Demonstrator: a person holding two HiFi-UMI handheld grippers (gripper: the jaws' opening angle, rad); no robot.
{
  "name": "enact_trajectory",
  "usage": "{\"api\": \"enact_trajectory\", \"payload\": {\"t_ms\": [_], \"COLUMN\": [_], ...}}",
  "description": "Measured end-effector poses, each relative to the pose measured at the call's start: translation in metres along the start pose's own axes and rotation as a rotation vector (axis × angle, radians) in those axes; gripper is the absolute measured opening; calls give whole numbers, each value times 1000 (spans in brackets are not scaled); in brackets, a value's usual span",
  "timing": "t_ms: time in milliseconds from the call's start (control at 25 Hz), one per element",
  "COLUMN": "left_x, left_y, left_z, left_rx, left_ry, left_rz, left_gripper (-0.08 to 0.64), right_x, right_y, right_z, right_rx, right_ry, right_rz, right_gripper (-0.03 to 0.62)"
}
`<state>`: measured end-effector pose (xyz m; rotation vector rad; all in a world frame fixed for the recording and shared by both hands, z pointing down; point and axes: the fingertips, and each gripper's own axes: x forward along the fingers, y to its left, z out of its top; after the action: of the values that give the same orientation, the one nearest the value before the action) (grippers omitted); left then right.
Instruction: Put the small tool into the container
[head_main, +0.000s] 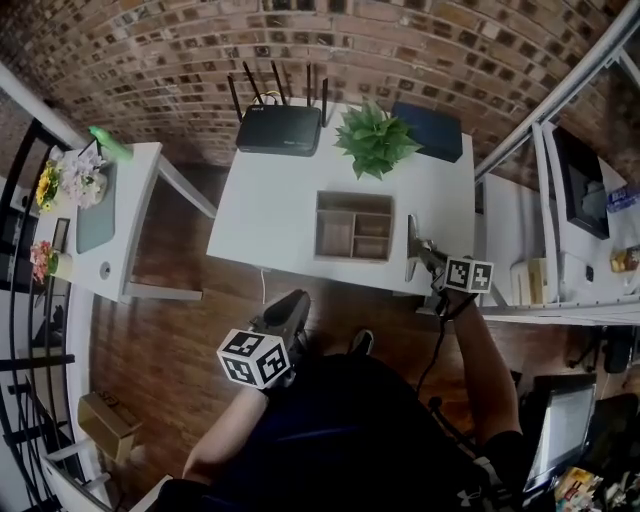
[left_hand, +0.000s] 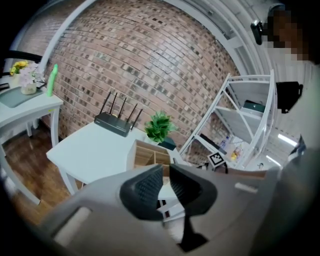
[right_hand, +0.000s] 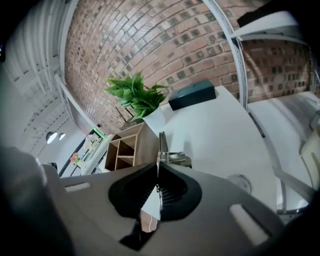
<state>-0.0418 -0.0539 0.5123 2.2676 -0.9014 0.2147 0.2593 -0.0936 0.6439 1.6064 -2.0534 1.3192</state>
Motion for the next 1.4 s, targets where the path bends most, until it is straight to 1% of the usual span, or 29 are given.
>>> {"api": "enact_trajectory", "payload": {"t_ms": [200,320,440,600,720,840,1080,1320,1400], "left_x": [6,5,1,-7,-14,-22,-39,-52,-55], "left_y": [-3,0,5,14,22,29,44,53,56], "left_z": [6,8,10,11,12,12,11,6,5], "left_rx": [14,13,8,-9,-24,-38,-69,-87,-92], "left_ry": [4,-3,-13,-32,-47,-60,-85,-93,-98], "left_rz": [-38,-44,-38,-16,8,32,87,128,138], "left_gripper": [42,41,41,41,41,41,40,40,40], "right_x": [-28,-36,-36,-27,-13,4,41,66,72], "right_y": [29,60,94,133,155,171,185,193,194], "right_z": [36,58,79,103,113,116,115,103,99], "right_rx": [-160,-270,-408,-623,-753,-861,-1026,-1200,-1255], "right_ry": [-85,-114,-122,-120,-92,-55,12,113,135], "right_rz": [-32,1,44,59,62,72,74,27,23], "right_gripper": [14,12,12,12,12,12,12,12,12]}}
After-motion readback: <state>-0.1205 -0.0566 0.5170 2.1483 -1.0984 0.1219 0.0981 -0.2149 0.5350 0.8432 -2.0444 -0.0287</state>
